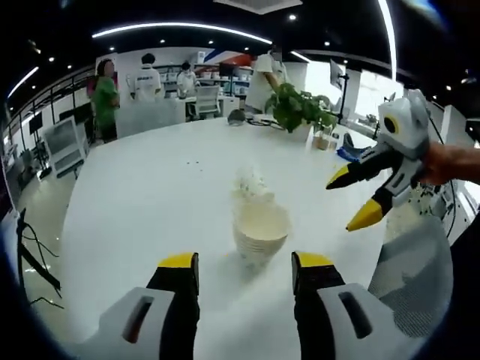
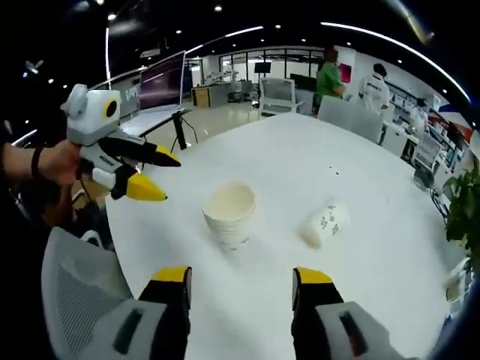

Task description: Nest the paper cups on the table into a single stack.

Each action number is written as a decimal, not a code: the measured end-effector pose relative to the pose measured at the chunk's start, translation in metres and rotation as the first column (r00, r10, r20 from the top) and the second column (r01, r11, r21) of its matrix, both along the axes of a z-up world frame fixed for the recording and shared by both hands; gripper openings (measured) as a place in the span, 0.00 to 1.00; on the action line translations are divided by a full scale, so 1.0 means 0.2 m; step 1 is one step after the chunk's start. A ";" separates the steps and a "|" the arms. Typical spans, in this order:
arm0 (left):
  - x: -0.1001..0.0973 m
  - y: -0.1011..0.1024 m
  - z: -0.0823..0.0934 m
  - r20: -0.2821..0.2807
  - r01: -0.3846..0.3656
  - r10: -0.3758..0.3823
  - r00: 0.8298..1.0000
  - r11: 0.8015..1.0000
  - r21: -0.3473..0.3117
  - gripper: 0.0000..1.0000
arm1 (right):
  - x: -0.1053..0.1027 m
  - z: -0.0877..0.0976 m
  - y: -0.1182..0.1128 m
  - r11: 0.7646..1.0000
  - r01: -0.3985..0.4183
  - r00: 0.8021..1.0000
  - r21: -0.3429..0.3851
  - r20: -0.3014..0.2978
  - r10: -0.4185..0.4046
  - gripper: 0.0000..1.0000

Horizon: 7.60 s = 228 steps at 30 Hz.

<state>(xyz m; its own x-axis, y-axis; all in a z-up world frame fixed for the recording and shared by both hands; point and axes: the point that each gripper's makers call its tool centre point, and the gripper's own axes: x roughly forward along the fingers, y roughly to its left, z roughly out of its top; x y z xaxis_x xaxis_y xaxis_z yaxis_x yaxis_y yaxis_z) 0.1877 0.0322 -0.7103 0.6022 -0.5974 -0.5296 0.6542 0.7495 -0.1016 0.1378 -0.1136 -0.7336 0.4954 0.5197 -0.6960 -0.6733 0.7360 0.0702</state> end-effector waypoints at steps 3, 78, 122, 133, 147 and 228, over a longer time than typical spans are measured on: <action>0.08 -0.06 0.07 0.013 0.014 -0.014 1.000 1.000 -0.010 0.49 | -0.02 0.00 -0.03 1.000 0.024 1.000 0.009 -0.001 -0.024 0.56; 0.68 -0.88 -0.43 -0.395 0.144 -0.005 0.919 0.936 0.323 0.37 | 0.03 -0.15 -0.32 0.963 0.233 0.972 0.137 -0.065 -0.225 0.54; 0.30 -0.51 -0.09 -0.242 0.250 -0.191 0.951 0.937 0.245 0.36 | 0.18 0.18 -0.12 0.965 0.144 0.988 0.220 0.020 -0.152 0.49; 0.21 -0.45 0.00 -0.161 0.277 -0.242 0.957 0.927 0.255 0.36 | 0.25 0.29 0.01 0.973 0.078 0.994 0.219 0.055 -0.092 0.49; 0.10 -0.41 0.07 -0.068 0.350 -0.345 0.936 0.892 0.286 0.37 | 0.28 0.44 0.20 0.971 -0.045 0.997 0.235 0.066 0.030 0.45; -0.25 0.05 -0.14 -0.078 0.230 -0.221 0.972 0.964 0.135 0.50 | 0.08 0.05 0.66 0.892 -0.449 0.889 -0.055 -0.131 0.439 0.00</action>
<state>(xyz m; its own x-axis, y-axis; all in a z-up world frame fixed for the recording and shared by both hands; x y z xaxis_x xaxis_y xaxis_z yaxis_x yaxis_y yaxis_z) 0.1379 0.0420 -0.7387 0.4239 -0.6296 -0.6511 0.8038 0.5928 -0.0500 0.1541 0.0184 -0.7234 0.1424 0.6060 -0.7826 -0.9223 0.3683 0.1174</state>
